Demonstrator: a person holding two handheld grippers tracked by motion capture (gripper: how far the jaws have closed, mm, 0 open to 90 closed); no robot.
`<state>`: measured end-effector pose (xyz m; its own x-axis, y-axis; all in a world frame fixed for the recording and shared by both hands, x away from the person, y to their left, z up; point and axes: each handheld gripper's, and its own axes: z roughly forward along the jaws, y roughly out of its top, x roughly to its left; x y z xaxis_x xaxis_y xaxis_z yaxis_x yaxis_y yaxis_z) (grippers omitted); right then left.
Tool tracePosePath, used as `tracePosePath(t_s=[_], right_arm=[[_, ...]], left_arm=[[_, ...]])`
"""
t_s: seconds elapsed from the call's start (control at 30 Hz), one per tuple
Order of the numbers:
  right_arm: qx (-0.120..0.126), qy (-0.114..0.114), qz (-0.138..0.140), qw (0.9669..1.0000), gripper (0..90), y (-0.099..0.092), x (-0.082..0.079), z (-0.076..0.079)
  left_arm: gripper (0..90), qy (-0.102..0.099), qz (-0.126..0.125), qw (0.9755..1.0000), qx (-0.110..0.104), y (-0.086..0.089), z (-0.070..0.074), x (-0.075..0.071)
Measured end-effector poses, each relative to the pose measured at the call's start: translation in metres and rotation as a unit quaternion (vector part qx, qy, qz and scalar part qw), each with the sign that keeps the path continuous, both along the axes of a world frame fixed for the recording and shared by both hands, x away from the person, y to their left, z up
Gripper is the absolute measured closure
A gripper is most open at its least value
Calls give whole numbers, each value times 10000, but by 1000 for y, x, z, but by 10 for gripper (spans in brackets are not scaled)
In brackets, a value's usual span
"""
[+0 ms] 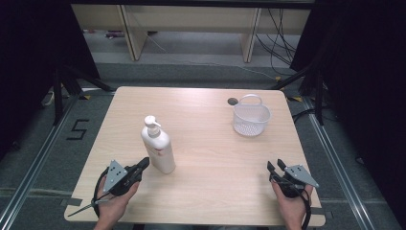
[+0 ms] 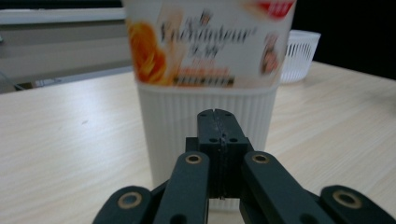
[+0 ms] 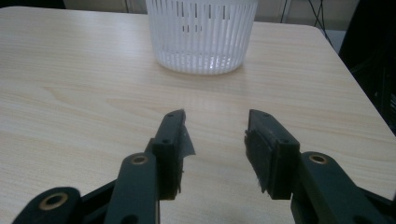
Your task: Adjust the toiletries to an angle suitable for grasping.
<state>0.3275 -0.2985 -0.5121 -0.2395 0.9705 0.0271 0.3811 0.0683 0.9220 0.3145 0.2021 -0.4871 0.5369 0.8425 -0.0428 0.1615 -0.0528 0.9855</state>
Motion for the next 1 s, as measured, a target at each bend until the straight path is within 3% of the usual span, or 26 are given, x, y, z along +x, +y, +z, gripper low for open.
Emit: tracePosePath(t_s=[0.13, 0.17, 0.2, 0.27, 0.33, 0.4, 0.43, 0.6, 0.73, 0.87, 0.9, 0.93, 0.97, 1.0], right_arm=[[-77, 9, -71, 9999, 574, 0, 0, 1], [35, -9, -179, 9998, 572, 2, 0, -1], [-127, -29, -124, 9998, 572, 0, 1, 0], [-88, -32, -66, 9999, 571, -1, 1, 0], [51, 38, -90, 9999, 571, 1, 0, 0], [-107, -117, -94, 9998, 569, 0, 2, -1], [9, -25, -179, 9998, 568, 2, 1, -1], [50, -15, -84, 10000, 567, 1, 1, -1], [-173, -132, -103, 9997, 565, -1, 2, -1], [91, 15, -161, 9998, 564, 3, 0, -1], [74, 13, -166, 9998, 564, 3, 0, -1], [-144, -87, -116, 9998, 564, 0, 1, 0], [-213, -142, -124, 9996, 563, -1, 2, -1], [-180, -166, -125, 9996, 562, -1, 2, -1]], left_arm=[[898, -16, -11, 9999, -170, -5, 5, 6], [898, 28, -8, 9999, -99, -5, 6, 6], [898, 15, -37, 10000, -83, -7, 7, 6], [898, -8, -87, 9999, -128, -11, 7, 7], [898, 26, -76, 9999, -60, -12, 8, 8], [898, 43, -67, 9999, -68, -14, 9, 10], [898, 44, -78, 9999, -69, -15, 9, 10], [898, 25, -153, 9999, 4, -21, 12, 14], [898, 23, -201, 9998, 37, -25, 13, 16], [897, 25, -238, 9997, 64, -30, 13, 19], [898, 22, -249, 9997, 74, -31, 13, 20], [897, 19, -251, 9997, 71, -32, 13, 20], [897, 22, -256, 9996, 91, -33, 13, 21], [897, 22, -256, 9996, 91, -33, 13, 21]])
